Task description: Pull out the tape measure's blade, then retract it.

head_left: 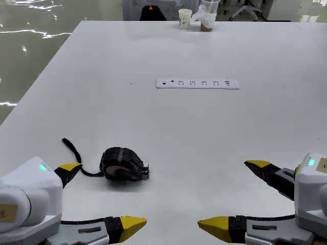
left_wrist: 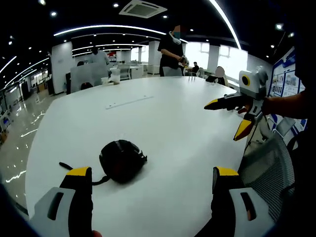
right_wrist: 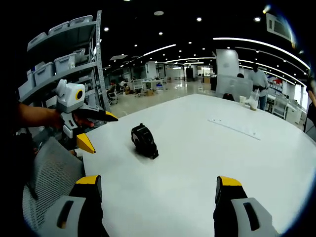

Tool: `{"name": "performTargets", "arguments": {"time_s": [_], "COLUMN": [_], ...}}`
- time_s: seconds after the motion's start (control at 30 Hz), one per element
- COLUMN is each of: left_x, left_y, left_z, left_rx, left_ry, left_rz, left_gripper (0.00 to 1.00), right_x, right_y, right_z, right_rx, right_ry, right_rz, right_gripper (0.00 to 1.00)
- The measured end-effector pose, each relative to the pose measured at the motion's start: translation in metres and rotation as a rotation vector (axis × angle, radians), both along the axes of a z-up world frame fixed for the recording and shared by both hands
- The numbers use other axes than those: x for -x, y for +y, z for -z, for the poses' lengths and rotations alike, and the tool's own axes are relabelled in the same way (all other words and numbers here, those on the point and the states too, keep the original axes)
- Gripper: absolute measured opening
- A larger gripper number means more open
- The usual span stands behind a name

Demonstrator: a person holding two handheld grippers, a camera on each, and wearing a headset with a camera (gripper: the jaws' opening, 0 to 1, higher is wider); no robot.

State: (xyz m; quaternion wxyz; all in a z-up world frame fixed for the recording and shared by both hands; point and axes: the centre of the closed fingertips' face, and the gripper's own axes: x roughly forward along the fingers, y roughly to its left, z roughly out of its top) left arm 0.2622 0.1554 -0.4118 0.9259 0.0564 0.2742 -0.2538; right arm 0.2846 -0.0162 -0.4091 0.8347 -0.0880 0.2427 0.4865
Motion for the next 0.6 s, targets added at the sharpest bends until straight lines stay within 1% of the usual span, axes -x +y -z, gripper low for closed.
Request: {"name": "performTargets", "arguments": {"time_s": [0.2,0.27,0.33,0.43,0.6], "left_x": [-0.009,-0.010,-0.012,-0.015,-0.020], "left_y": [0.001,0.000,-0.001,-0.002,-0.003], "left_z": [-0.001,-0.001,0.000,-0.001,0.002], "left_rx": [-0.006,-0.004,-0.006,-0.006,-0.019], "left_ry": [-0.002,0.000,0.003,0.001,0.016], "left_rz": [0.026,0.037,0.049,0.066,0.106], "left_gripper": [0.99,0.99,0.99,0.99,0.99], "right_x": [-0.006,-0.008,-0.011,-0.014,-0.019], "right_y": [0.004,0.005,0.006,0.009,0.015], "right_z": [0.004,0.004,0.005,0.005,0.008], "right_rx": [0.011,0.012,0.016,0.015,0.025], "right_ry": [-0.001,-0.013,-0.014,-0.026,-0.033], "right_rz": [-0.036,-0.049,-0.060,-0.083,-0.120], "right_gripper": [0.95,0.95,0.95,0.95,0.93]}}
